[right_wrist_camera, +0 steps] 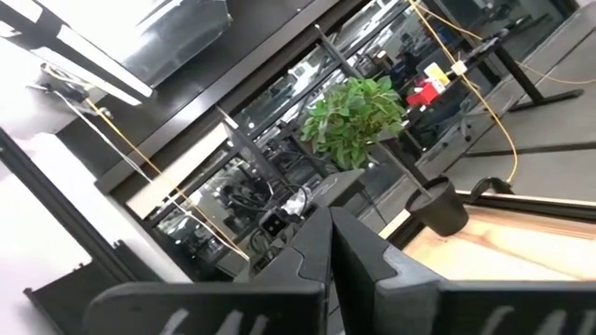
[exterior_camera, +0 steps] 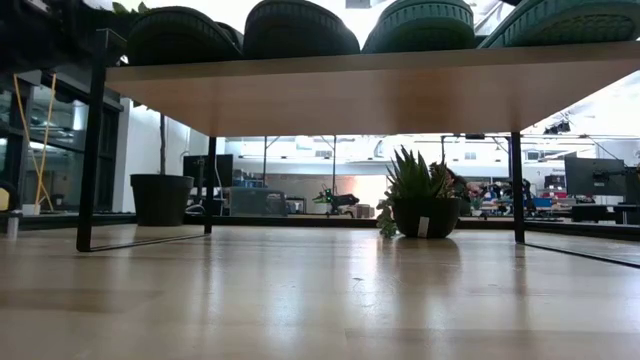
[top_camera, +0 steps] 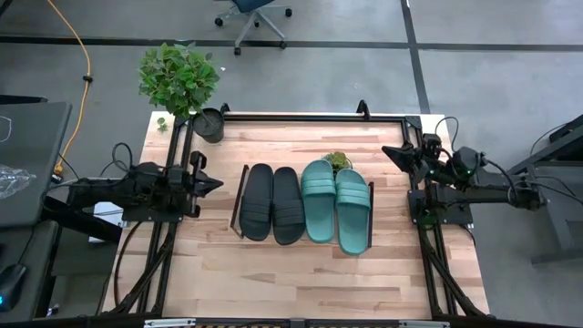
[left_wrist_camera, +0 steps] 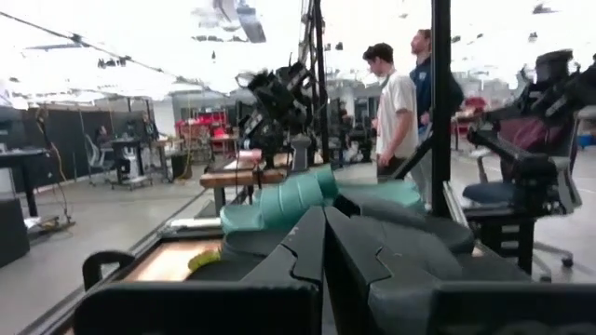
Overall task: Pick and place slides into the shelf
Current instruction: Return to Home Position
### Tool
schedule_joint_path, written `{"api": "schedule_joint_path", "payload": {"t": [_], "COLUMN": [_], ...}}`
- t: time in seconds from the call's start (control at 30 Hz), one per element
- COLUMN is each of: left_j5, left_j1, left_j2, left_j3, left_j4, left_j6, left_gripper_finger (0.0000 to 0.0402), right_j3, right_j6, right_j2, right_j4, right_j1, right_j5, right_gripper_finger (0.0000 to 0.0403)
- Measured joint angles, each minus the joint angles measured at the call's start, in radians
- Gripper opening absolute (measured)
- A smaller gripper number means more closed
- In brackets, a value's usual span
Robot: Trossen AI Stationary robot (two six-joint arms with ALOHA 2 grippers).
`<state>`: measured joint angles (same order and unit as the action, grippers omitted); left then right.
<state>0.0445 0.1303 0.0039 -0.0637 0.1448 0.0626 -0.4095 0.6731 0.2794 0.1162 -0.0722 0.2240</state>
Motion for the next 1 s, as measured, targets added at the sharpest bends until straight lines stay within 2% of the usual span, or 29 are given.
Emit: {"api": "schedule_joint_path", "payload": {"t": [0.17,0.33,0.57,0.77,1.0], "left_j5": [-0.033,-0.056,-0.037,0.022,0.041], "left_j1": [0.0,0.0,0.0,0.0,0.0], "left_j2": [0.001,0.001,0.002,0.002,0.002], "left_j3": [0.002,0.056,0.055,0.055,0.054], "left_j4": [-0.022,0.154,0.087,-0.112,-0.119], "left_j6": [0.021,0.059,0.063,0.038,0.07], "left_gripper_finger": [0.0,0.0,0.0,0.0,0.0], "right_j3": [0.0,0.0,0.0,0.0,0.0], "right_j6": [0.0,0.005,0.008,0.017,0.026], "right_j2": [0.002,0.002,0.002,0.009,0.068], "right_j4": [-0.004,-0.004,-0.007,-0.024,-0.025], "right_j1": [0.036,0.07,0.113,0.161,0.223], "right_j5": [0.042,0.084,0.133,0.142,0.204], "right_gripper_finger": [0.0,0.0,0.0,0.0,0.0]}}
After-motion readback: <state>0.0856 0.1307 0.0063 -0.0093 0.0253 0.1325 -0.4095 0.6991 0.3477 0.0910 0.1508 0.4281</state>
